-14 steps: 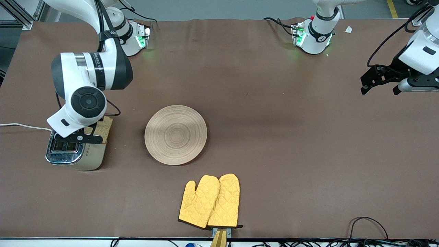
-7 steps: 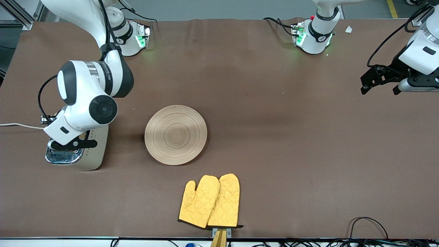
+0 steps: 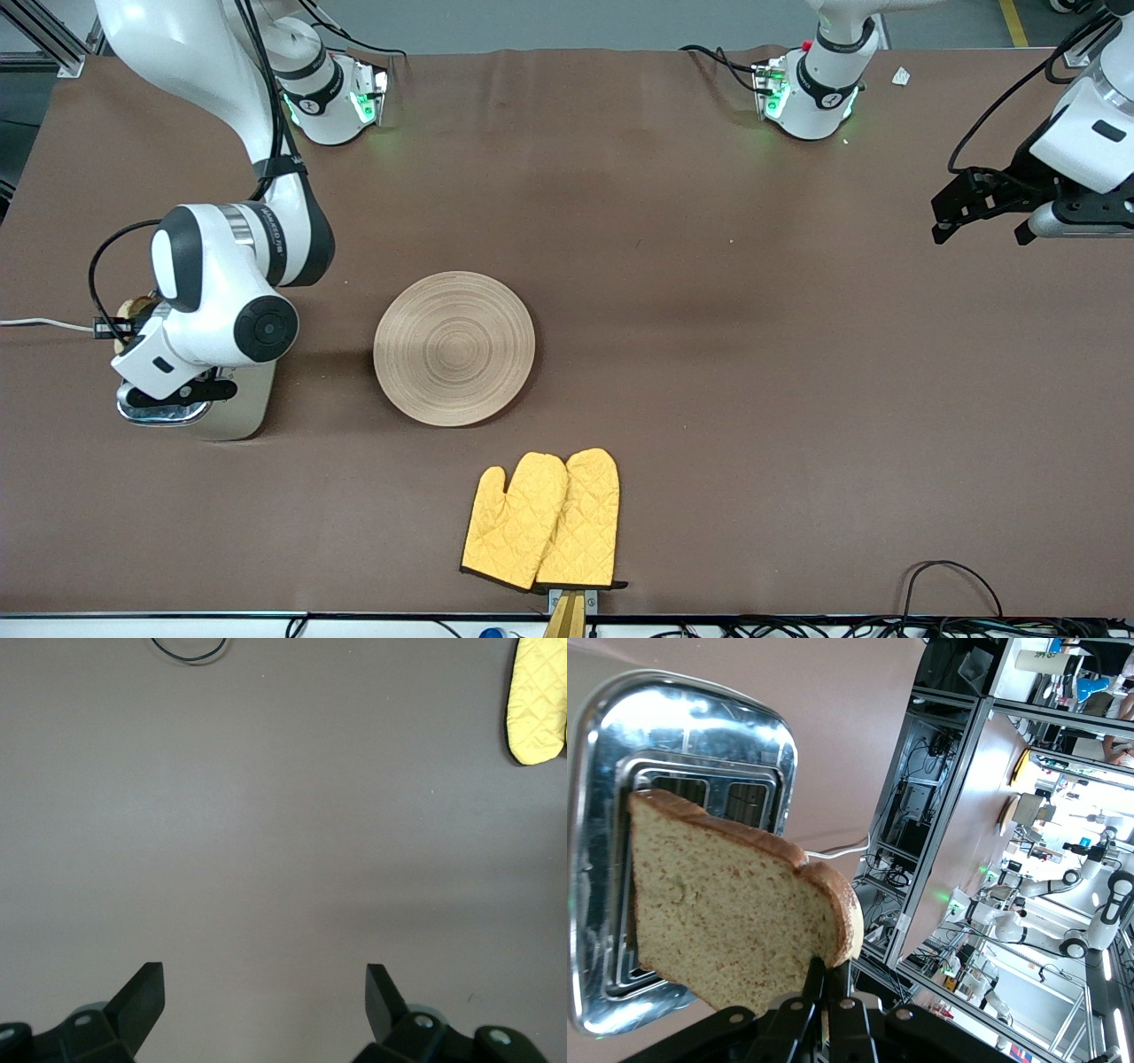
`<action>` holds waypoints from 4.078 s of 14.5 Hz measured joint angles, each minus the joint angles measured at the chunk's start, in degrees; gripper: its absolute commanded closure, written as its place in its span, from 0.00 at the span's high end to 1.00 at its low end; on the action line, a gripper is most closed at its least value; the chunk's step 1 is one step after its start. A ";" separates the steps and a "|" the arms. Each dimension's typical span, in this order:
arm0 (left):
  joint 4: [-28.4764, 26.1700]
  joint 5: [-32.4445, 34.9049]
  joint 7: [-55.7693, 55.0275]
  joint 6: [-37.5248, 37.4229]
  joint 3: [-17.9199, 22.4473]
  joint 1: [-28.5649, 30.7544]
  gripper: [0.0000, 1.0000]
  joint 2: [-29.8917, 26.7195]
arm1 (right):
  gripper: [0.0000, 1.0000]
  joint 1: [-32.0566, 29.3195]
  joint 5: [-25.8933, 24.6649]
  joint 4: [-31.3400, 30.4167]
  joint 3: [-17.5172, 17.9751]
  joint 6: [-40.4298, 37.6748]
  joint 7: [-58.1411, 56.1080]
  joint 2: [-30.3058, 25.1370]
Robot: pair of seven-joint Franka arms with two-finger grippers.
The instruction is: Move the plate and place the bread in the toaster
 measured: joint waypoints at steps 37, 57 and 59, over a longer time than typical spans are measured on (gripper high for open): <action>0.00 0.00 0.06 -0.26 0.01 0.02 1.00 0.04 | 1.00 -0.68 20.84 9.72 0.08 -1.31 3.94 0.90; 0.00 0.00 0.08 -0.25 0.05 0.04 1.00 0.06 | 1.00 -18.37 43.83 -3.24 3.98 3.90 -5.12 -29.45; 0.00 0.00 0.08 -0.25 0.05 0.04 1.00 0.06 | 1.00 -23.31 43.90 -3.24 9.02 3.96 -5.12 -29.45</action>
